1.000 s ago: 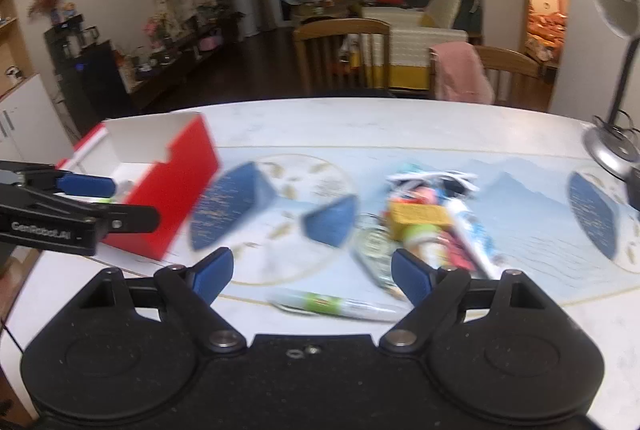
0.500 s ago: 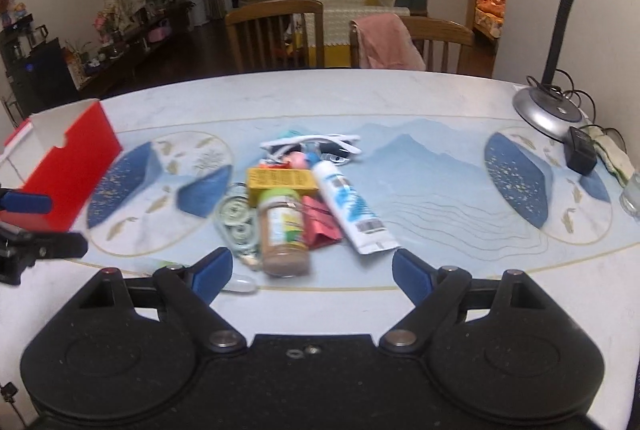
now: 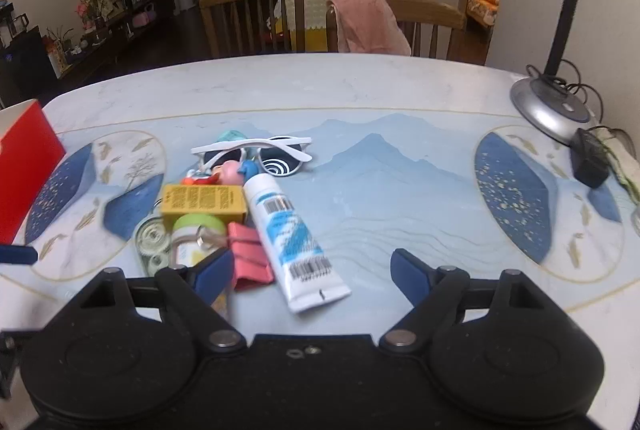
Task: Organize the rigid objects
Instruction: 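Grasp the white-green marker with the left tool while the right tool grasps the toothpaste tube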
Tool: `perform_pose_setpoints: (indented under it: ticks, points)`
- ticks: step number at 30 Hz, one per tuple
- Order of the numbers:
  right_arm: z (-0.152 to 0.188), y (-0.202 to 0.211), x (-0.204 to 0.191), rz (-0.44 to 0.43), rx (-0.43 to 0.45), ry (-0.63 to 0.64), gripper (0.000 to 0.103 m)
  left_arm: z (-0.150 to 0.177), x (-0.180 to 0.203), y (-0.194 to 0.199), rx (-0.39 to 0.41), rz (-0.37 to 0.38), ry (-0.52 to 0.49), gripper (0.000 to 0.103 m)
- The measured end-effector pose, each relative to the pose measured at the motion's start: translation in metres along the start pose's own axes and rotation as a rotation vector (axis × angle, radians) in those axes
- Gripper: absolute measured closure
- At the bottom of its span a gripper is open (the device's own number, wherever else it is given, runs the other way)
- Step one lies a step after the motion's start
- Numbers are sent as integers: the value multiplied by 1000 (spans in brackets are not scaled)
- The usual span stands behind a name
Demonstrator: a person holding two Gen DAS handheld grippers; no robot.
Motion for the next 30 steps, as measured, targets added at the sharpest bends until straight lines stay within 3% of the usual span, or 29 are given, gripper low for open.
perform_pose_setpoints:
  ticks: [8,19,25,30]
  points:
    - [0,-44,1,-41,-74,15,26,9,-5,-24,-35,14,-48,0]
    - [2,-72,-2,-97,-122,29,36,15,-6,-43,-58,54,-102,1]
    - [4,-81,2,-98,-135,23,39,21,0,-44,-61,70,-162,10]
    - [5,-83,1,-106,-128,13,43,20,4,-40,-35,74,-168,26]
Point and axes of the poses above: each gripper's, at about its wrist camera, not at the fingertips, and y roughly against the way its jaws point, x to its right, z to its underside, the point moved 6 cm from there along -y, roughly the way its jaws point, and after that the axes turned 13 degrees about x, right-handed, at the moved point
